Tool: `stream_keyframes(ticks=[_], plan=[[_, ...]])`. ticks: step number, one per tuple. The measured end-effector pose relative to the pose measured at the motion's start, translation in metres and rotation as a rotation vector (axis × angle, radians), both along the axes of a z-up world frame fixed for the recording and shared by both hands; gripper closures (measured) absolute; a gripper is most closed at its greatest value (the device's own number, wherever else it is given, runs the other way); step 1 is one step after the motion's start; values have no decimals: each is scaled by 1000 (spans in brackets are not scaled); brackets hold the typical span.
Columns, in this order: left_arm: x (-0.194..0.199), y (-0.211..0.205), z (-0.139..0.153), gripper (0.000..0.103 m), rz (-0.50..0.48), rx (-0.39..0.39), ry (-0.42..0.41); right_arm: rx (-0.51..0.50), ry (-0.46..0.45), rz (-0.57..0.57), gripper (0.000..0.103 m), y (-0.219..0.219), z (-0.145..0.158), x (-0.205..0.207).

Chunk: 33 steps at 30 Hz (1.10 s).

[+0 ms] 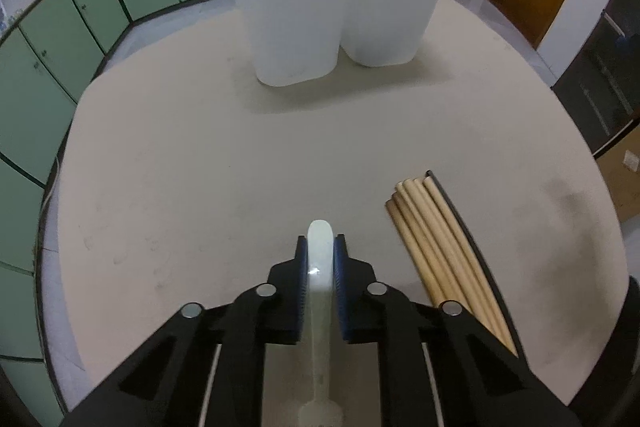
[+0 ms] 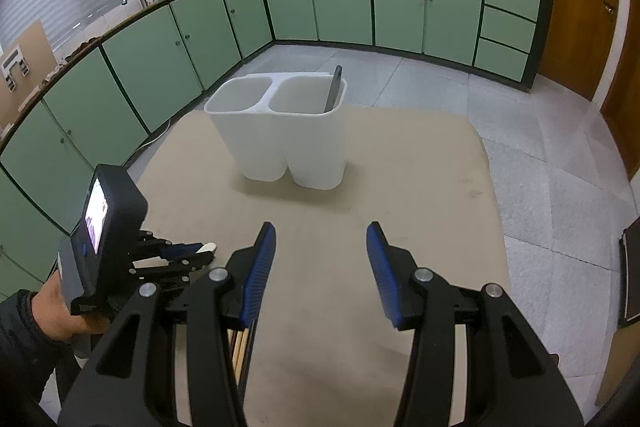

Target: Organize utensils

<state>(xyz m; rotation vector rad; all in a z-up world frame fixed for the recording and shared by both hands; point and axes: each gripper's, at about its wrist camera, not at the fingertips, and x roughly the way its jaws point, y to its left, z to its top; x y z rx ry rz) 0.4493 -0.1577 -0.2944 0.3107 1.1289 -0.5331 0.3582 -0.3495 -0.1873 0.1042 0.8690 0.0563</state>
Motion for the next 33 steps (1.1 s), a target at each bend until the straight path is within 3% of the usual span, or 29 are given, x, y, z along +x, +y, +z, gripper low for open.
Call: stream_keyframes(ticks=[5, 12, 21, 25, 33], plan=[[0, 10, 30, 90, 43, -84, -60, -2, -4, 0, 57, 1, 2, -2], [8, 21, 100, 90, 113, -240, -205, 0, -18, 9, 57, 6, 9, -5], [67, -11, 182, 90, 174, -382, -407, -8, -27, 1, 57, 2, 17, -10], [98, -26, 186, 90, 206, -448, -466, -13, -21, -14, 57, -4, 15, -10], [132, -45, 162, 90, 229, -453, -531, -14, 23, -42, 56, -23, -5, -7]])
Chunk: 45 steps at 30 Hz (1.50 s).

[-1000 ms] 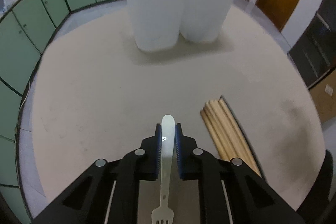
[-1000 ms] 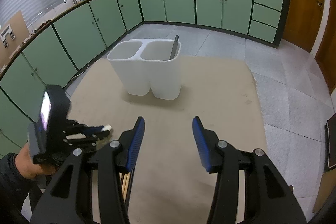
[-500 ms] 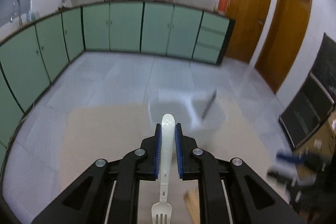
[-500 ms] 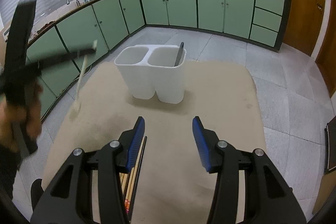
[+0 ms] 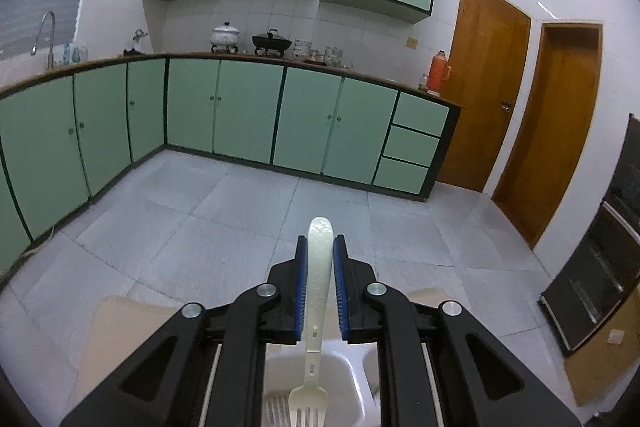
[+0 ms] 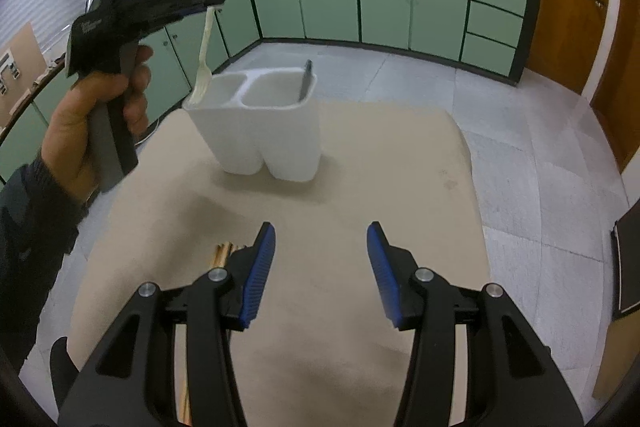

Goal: Organize utensils
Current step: 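Carry the fork over the holder and open the left tool to drop it, then move both tools to the chopsticks and pull the black chopstick aside with the right tool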

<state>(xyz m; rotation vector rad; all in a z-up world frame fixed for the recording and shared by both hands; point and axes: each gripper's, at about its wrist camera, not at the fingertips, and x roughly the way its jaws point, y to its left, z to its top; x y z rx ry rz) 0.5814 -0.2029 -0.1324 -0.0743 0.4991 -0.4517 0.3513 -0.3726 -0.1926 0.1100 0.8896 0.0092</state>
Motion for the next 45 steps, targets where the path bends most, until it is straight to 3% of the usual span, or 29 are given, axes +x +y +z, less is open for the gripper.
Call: stream_keyframes(ticks=[6, 15, 17, 19, 26, 29, 35, 45], plan=[[4, -10, -5, 90, -3, 28, -51, 14, 15, -16, 56, -8, -9, 3], [-11, -2, -45, 89, 12, 18, -15, 16, 17, -22, 54, -10, -10, -2], [-13, 0, -44, 70, 18, 21, -17, 16, 15, -22, 54, -9, -10, -2], [-20, 4, -41, 58, 37, 24, -35, 19, 11, -21, 53, -8, -8, -2], [-45, 21, -18, 45, 53, 29, -40, 13, -6, -4, 53, 0, 0, -10], [-70, 38, -9, 33, 63, 38, -24, -2, -25, -1, 53, 5, 3, -20], [-148, 81, -7, 20, 89, 90, 35, -24, -74, -8, 48, 14, 5, -54], [-311, 126, -63, 18, 87, 121, 123, 6, -71, 23, 47, 52, -35, -138]])
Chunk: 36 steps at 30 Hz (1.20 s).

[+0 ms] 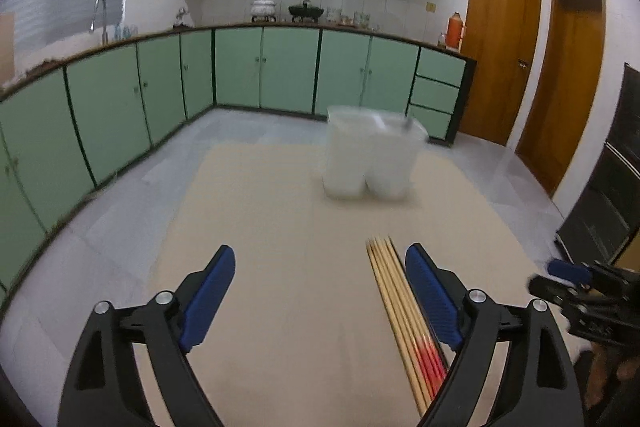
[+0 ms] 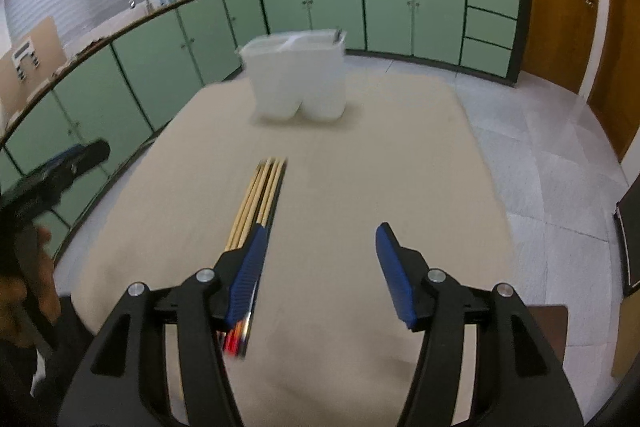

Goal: Organize utensils
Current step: 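Move both tools to the chopsticks and pull the black chopstick aside with the right tool, then close the right tool on the black chopstick while the left tool grasps a plain wooden chopstick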

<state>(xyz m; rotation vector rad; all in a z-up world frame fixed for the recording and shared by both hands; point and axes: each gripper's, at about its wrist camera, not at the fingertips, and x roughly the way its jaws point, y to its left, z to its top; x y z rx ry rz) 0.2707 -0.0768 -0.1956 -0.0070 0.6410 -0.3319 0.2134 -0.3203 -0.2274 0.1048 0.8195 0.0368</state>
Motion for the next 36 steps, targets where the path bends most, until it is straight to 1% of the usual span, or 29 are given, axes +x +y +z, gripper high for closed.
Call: stream_keyframes(ticks=[3, 6, 8, 10, 11, 13, 17, 23, 28, 32, 36], plan=[[-33, 0, -26, 18, -16, -12, 56, -21, 18, 22, 47, 18, -17, -21], [-55, -11, -48, 18, -55, 26, 90, -43, 49, 52, 47, 34, -38, -38], [-64, -14, -62, 18, -69, 45, 111, -45, 81, 71, 48, 43, -53, -46], [-66, -18, -75, 18, -84, 37, 159, -61, 97, 81, 48, 50, -65, -51], [-69, -20, -80, 18, -88, 39, 168, -62, 103, 84, 48, 53, -68, -52], [-73, -29, -88, 18, -100, 78, 176, -61, 113, 87, 48, 56, -77, -55], [-78, -40, -95, 19, -116, 127, 166, -68, 112, 90, 50, 61, -86, -50], [-78, -34, -99, 19, -94, 128, 166, -96, 81, 97, 51, 56, -86, -35], [-78, -37, -104, 19, -106, 136, 180, -90, 86, 41, 51, 29, -87, -25], [-75, -45, -110, 19, -120, 147, 200, -75, 90, 11, 50, 7, -86, -27], [-75, -56, -116, 20, -123, 187, 188, -60, 80, -5, 49, -5, -83, -33]])
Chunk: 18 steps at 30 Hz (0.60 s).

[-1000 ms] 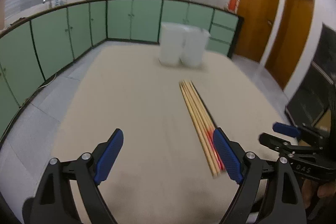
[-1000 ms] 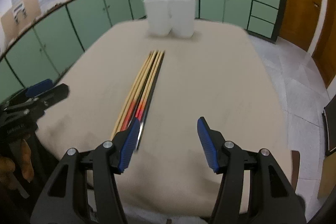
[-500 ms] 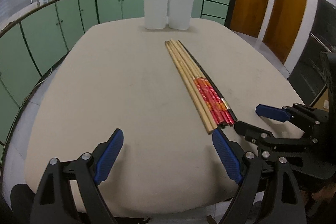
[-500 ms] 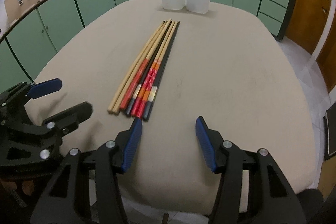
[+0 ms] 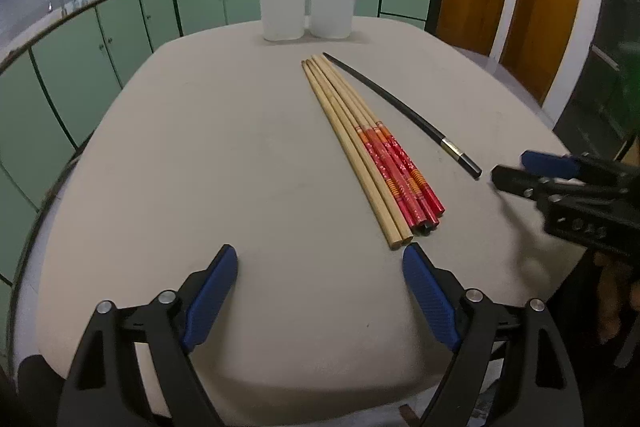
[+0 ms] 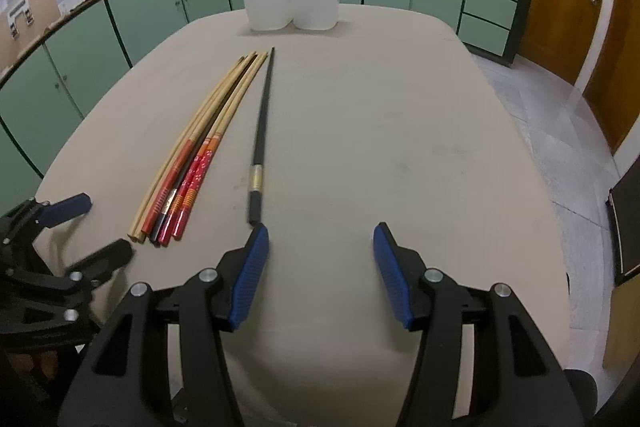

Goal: Organize utensils
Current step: 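Close the right tool on the black chopstick while the left tool grasps a plain wooden chopstick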

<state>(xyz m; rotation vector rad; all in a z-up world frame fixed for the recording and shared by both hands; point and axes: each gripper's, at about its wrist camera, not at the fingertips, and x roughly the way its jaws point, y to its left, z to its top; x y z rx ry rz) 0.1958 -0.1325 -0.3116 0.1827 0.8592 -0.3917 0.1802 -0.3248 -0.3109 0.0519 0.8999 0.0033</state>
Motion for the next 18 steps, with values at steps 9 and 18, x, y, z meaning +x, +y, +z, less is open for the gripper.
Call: stream_keyframes(ticks=[9, 18], plan=[[7, 8, 2, 31, 54, -11, -8, 5, -12, 30, 49, 10, 2, -7], [8, 11, 3, 47, 39, -10, -28, -26, -38, 75, 51, 30, 2, 8]])
